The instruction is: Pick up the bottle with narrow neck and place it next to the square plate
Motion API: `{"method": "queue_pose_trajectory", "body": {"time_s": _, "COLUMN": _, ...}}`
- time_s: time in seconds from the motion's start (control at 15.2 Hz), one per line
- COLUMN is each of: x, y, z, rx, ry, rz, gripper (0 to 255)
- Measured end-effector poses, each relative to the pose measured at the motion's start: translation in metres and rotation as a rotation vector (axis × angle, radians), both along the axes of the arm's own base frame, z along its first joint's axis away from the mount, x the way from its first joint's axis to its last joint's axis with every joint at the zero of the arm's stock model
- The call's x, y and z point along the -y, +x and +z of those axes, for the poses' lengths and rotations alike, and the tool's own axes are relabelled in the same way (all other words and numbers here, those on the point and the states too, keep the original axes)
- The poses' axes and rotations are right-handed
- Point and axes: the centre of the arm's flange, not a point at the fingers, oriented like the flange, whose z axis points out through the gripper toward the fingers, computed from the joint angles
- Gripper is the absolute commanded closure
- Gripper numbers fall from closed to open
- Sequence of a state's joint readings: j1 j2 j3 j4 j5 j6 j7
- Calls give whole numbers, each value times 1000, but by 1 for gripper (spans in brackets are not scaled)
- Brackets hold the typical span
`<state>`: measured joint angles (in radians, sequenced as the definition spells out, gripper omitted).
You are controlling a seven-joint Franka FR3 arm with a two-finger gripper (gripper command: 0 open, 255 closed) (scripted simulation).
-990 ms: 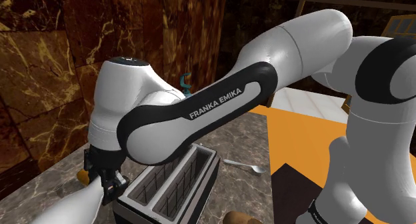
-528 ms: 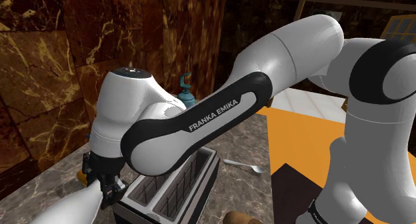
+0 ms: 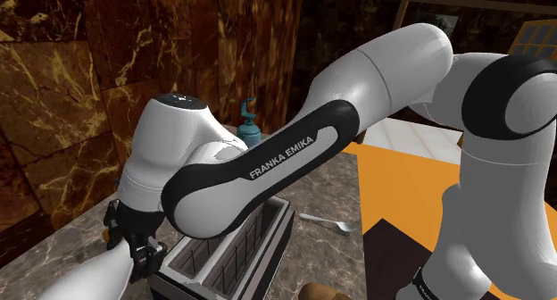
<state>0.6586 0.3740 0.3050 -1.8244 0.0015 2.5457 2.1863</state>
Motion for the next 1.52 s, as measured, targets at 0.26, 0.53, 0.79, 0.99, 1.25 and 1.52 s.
{"method": "queue_pose_trajectory", "body": {"time_s": 0.26, "x": -10, "y": 0, "z": -1, "rx": 12, "ry": 33, "rz": 7, "gripper": 0}}
{"method": "queue_pose_trajectory", "body": {"time_s": 0.53, "x": -13, "y": 15, "z": 21, "rx": 1, "ry": -107, "rz": 55, "gripper": 0}}
{"method": "queue_pose_trajectory", "body": {"time_s": 0.79, "x": -23, "y": 35, "z": 57, "rx": -35, "ry": -382, "rz": 137, "gripper": 0}}
{"method": "queue_pose_trajectory", "body": {"time_s": 0.99, "x": -23, "y": 40, "z": 50, "rx": -45, "ry": -435, "rz": 146, "gripper": 0}}
{"method": "queue_pose_trajectory", "body": {"time_s": 1.25, "x": -21, "y": 41, "z": 29, "rx": -47, "ry": -443, "rz": 147, "gripper": 0}}
{"method": "queue_pose_trajectory", "body": {"time_s": 1.52, "x": -20, "y": 41, "z": 23, "rx": -47, "ry": -443, "rz": 148, "gripper": 0}}
